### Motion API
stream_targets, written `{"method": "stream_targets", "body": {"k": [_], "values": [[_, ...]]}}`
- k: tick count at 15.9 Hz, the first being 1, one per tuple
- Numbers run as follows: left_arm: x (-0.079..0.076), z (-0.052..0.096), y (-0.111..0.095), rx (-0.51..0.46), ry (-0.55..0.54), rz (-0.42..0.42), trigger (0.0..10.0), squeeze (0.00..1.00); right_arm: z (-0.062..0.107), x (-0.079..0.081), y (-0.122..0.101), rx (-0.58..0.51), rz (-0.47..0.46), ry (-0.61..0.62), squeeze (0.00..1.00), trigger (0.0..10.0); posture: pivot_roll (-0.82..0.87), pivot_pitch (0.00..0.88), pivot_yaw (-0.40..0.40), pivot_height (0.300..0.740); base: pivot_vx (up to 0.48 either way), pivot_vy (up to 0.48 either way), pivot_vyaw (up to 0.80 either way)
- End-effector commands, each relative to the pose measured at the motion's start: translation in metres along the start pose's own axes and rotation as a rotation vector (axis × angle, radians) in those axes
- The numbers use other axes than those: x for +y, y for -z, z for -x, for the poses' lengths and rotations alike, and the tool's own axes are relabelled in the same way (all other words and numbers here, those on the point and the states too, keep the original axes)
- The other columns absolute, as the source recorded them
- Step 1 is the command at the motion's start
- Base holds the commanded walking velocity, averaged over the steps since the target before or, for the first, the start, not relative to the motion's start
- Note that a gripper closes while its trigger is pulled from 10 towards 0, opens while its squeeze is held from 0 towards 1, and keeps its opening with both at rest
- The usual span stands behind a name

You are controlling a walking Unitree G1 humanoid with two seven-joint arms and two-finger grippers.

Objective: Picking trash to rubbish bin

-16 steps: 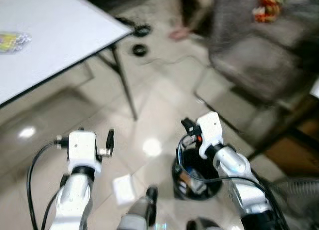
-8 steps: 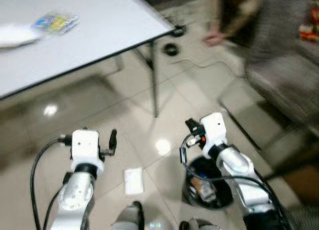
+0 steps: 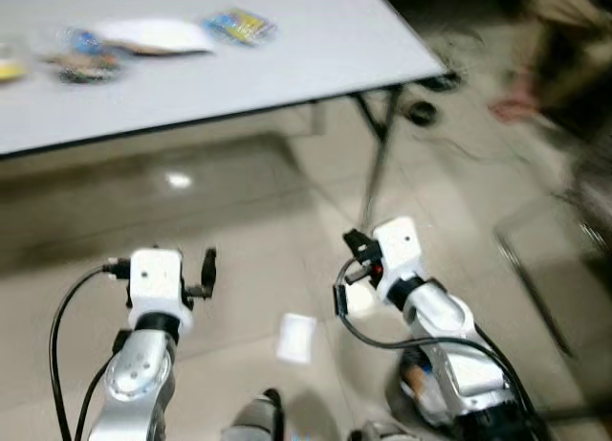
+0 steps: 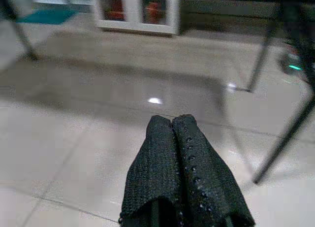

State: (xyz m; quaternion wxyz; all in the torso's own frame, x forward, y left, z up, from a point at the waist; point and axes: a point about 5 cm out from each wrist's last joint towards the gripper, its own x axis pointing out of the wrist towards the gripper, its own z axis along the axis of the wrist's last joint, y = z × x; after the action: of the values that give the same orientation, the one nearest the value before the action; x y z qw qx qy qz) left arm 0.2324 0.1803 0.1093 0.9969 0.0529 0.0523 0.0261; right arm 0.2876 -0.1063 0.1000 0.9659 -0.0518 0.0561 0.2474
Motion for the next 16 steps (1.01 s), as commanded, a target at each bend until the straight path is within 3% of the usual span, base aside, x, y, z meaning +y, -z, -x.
{"method": "stream_targets", "body": {"k": [1, 4, 16], "values": [[-0.001, 0.003, 0.006, 0.036, 0.0, 0.028, 10.0, 0.0, 0.002, -0.003, 0.002, 0.005, -0.011, 0.007, 0.0, 10.0, -0.05, 0.198, 0.008, 0.74, 0.0, 0.0, 0.8], [-0.003, -0.001, -0.002, 0.015, 0.008, 0.066, 10.0, 0.0, 0.001, -0.004, 0.0, -0.004, -0.014, 0.008, 0.0, 10.0, -0.06, 0.196, 0.009, 0.74, 0.0, 0.0, 0.79], [-0.002, -0.003, -0.021, -0.036, 0.005, 0.175, 10.0, 0.0, -0.002, -0.005, -0.004, -0.015, -0.03, 0.015, 0.0, 10.0, -0.05, 0.198, 0.005, 0.74, 0.0, 0.0, 0.0]]}}
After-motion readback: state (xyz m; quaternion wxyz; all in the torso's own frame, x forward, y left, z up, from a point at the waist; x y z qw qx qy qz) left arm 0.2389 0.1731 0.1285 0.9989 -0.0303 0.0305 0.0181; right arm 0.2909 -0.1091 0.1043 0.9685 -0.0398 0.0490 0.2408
